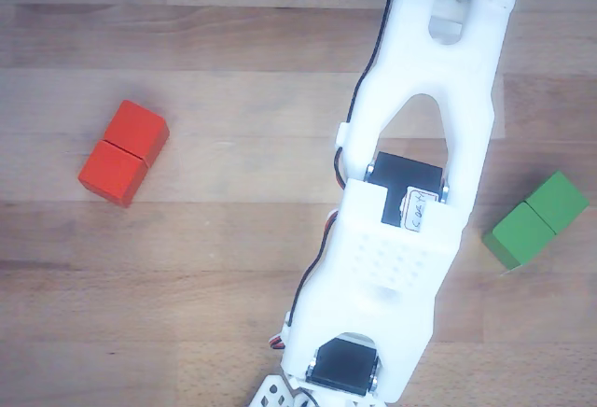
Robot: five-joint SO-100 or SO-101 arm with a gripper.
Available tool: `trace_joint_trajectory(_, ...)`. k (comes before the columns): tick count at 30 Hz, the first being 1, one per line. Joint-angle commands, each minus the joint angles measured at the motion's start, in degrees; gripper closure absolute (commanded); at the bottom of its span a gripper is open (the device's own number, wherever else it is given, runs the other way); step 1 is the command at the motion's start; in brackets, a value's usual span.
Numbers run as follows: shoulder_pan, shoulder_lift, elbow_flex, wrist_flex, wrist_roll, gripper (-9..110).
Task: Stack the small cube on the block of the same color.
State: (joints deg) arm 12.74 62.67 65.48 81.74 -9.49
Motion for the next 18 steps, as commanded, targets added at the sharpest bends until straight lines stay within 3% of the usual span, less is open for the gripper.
trace_joint_trajectory(1, 0.35, 1.05, -4.92, -0.70, -0.62, 81)
trace_joint_trajectory(8, 0.35, 1.05, -4.83, -0.35, -0.62, 71)
trace_joint_trajectory(18, 0.79, 1.05, -4.31, 0.18, -0.62, 69)
